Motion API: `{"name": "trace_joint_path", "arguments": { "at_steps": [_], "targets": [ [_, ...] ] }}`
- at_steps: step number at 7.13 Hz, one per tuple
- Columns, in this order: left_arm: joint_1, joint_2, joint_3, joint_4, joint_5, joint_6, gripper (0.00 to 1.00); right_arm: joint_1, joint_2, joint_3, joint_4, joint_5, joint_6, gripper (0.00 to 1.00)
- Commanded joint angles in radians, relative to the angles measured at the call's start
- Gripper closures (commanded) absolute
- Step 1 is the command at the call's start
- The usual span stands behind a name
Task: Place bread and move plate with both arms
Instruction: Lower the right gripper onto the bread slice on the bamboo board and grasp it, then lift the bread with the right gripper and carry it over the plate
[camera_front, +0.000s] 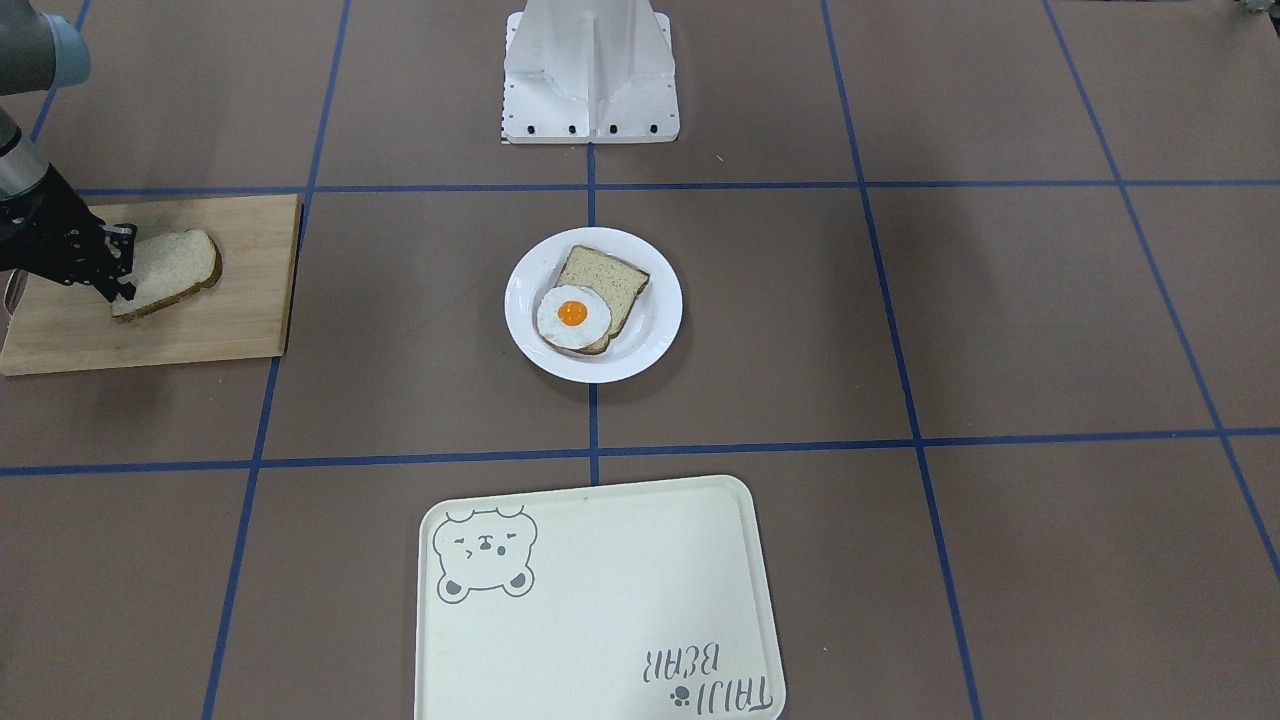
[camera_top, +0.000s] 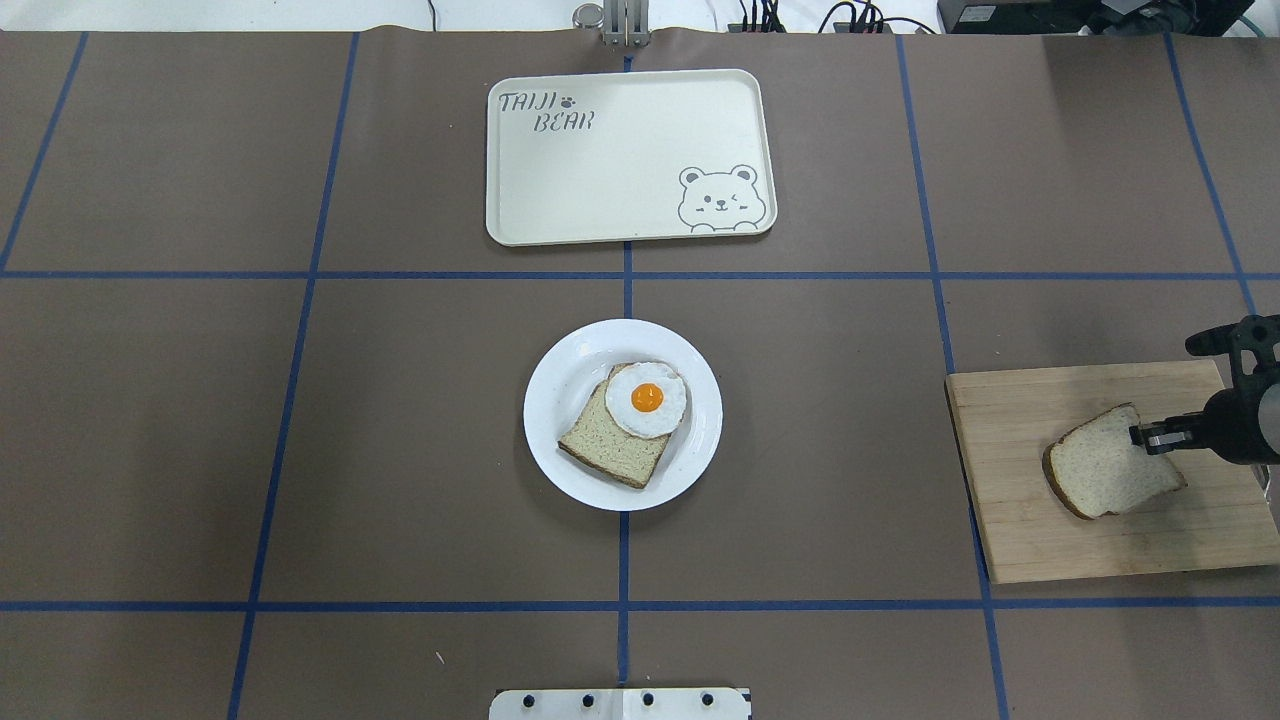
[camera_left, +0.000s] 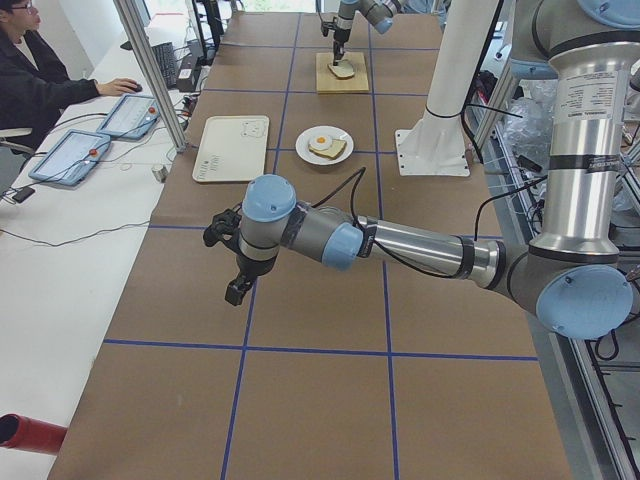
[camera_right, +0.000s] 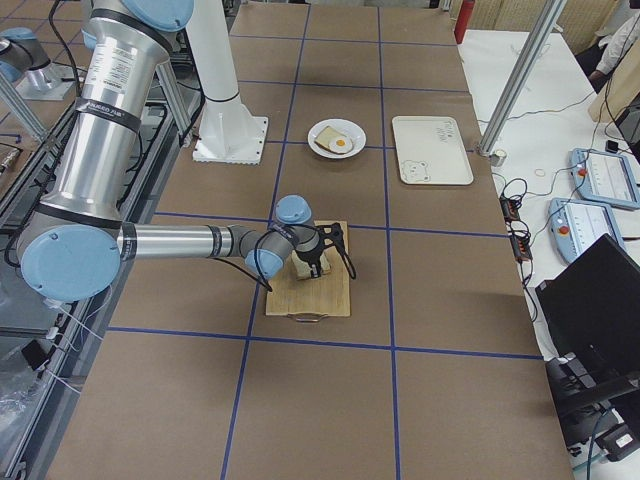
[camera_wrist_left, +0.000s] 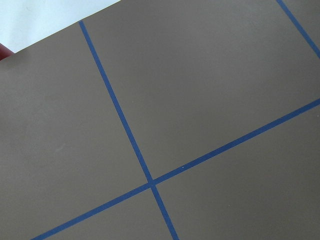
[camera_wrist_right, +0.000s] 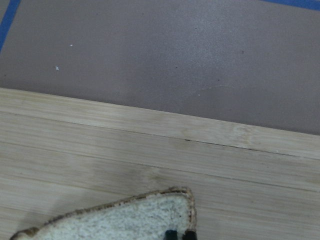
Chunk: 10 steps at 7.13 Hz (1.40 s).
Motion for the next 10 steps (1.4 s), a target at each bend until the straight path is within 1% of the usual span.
{"name": "trace_joint_path", "arguments": {
  "at_steps": [1,2,3,5,6,7,9,10],
  "targets": [
    [0.0,0.0,-0.002,0.002,0.0,-0.002,0.02,0.003,-0.009,0.002,0.006,0.016,-0.002,1.0],
    [0.0,0.0,-0.002,0.0,0.0,-0.002,0.02,0.009,-0.008,0.004,0.006,0.036,-0.002,1.0],
    [0.001,0.0,-0.002,0.0,0.0,-0.003,0.02,0.048,-0.005,0.005,0.008,0.106,-0.007,1.0],
    [0.0,0.0,-0.011,0.0,0.0,-0.002,0.02,0.142,0.001,-0.004,0.07,0.238,-0.022,1.0],
    [0.0,0.0,-0.016,0.0,0.0,-0.003,0.02,0.165,0.009,0.004,0.072,0.28,-0.004,1.0],
    [0.0,0.0,-0.014,0.0,0.0,-0.003,0.02,0.199,0.047,0.008,0.072,0.315,0.036,1.0],
    [0.0,0.0,-0.014,0.0,0.0,-0.009,0.02,0.207,0.17,0.013,0.074,0.331,0.255,1.0],
    [0.0,0.0,-0.013,0.0,0.0,-0.009,0.02,0.207,0.208,0.025,0.072,0.331,0.313,1.0]
  ]
}}
